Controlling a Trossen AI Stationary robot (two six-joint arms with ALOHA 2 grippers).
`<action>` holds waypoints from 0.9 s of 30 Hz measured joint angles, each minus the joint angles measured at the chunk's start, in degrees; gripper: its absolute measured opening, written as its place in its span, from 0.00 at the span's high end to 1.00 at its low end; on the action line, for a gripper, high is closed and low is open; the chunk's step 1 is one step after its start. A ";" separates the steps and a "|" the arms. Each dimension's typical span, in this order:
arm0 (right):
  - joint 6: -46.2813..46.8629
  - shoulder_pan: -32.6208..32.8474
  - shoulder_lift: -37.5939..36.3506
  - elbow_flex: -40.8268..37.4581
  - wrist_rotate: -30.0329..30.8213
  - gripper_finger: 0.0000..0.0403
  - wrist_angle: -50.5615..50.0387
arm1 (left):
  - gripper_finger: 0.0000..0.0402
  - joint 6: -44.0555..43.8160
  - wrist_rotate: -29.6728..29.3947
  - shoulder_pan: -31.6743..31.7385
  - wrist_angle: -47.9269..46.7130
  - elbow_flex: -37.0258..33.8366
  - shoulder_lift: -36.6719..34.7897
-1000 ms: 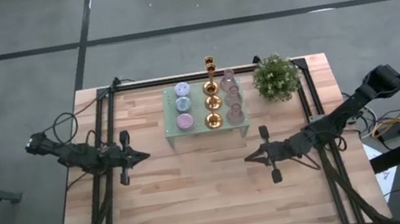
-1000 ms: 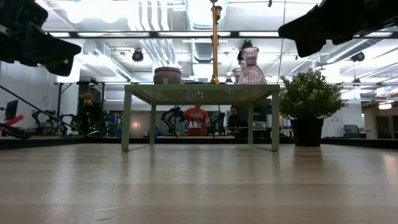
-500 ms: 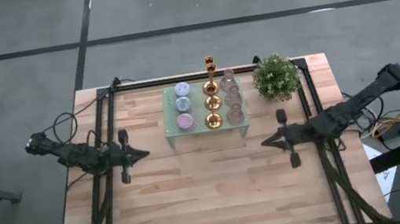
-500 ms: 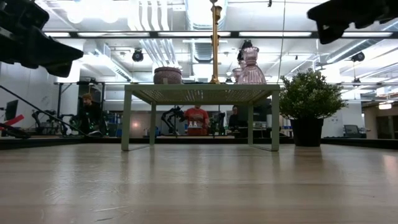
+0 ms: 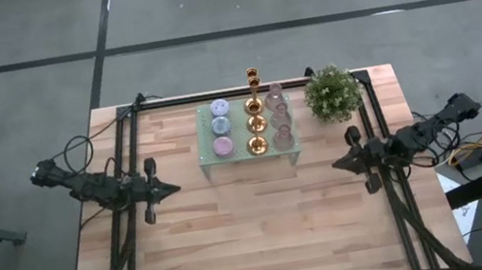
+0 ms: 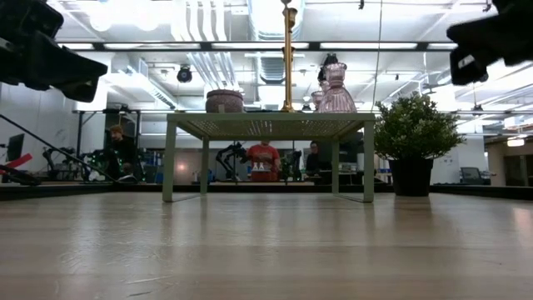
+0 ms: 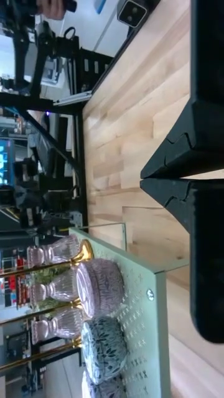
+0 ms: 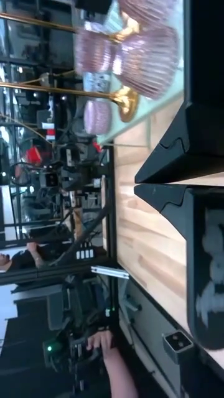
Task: Pick & Place candle stick holders
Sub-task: Return to Home Position
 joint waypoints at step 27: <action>0.76 0.04 -5.16 -4.88 -1.25 0.98 -0.54 | 0.98 0.40 -0.01 0.02 0.96 -0.17 0.13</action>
